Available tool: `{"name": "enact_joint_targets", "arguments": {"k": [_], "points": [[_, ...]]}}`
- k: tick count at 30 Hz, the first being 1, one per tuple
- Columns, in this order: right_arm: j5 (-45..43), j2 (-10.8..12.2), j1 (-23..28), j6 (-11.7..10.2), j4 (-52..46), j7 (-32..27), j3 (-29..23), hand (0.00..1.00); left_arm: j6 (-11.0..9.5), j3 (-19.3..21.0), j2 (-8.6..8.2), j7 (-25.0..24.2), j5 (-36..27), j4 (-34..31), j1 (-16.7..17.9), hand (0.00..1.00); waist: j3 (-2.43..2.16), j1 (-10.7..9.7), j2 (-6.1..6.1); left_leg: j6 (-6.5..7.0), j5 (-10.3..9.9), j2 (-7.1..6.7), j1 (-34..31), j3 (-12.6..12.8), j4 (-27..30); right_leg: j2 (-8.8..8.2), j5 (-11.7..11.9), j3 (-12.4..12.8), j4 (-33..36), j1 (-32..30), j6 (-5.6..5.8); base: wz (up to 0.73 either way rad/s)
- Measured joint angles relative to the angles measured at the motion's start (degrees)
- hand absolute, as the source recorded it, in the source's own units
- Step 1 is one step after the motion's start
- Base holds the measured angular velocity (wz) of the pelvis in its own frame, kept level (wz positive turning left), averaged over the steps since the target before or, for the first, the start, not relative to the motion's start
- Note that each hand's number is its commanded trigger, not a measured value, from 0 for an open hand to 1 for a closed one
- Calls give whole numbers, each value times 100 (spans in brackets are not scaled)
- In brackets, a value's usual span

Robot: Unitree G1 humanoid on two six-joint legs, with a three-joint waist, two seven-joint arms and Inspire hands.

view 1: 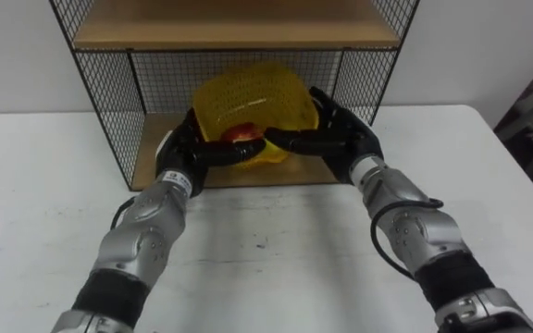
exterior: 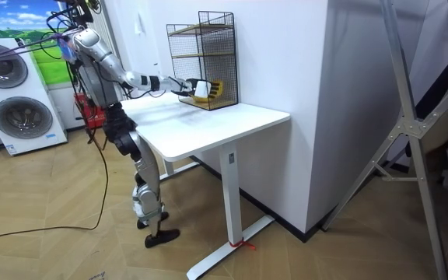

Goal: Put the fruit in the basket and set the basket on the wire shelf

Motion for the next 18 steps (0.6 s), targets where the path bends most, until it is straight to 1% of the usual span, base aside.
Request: {"name": "enact_joint_targets", "arguments": {"k": [2, 4, 9, 15, 18], "points": [[2, 6, -6, 12, 127, -4, 0, 0, 0, 1, -1, 1, 0, 112, -56, 0, 1, 3, 9, -6, 31, -10, 61, 0, -82, -10, -3, -2, -6, 26, -3, 0], [4, 22, -7, 121, 156, -30, 2, 0, 0, 2, -3, 13, -5, 191, -93, 0, 0, 4, 22, -17, 51, -14, 109, -6, -147, -11, -14, -7, -27, 51, -12, 0], [5, 56, -7, 185, 157, -169, 3, 0, 1, 3, -6, 20, -10, 223, -118, 0, -4, 1, 34, -38, 71, -11, 110, -52, -165, 1, -4, -42, -76, 79, -32, 4], [10, 71, -7, 194, 157, -209, 4, 0, 5, 16, -4, 21, -14, 262, -119, 0, -10, -4, 43, -43, 90, -11, 134, -73, -167, 3, -3, -46, -80, 118, -36, 1], [170, 64, -6, 194, 157, -209, 2, 0, 33, 15, 4, 18, -14, 262, -117, 0, -10, -14, 42, -44, 90, -13, 146, -89, -163, 5, -8, -49, -84, 144, -39, 1]]}}
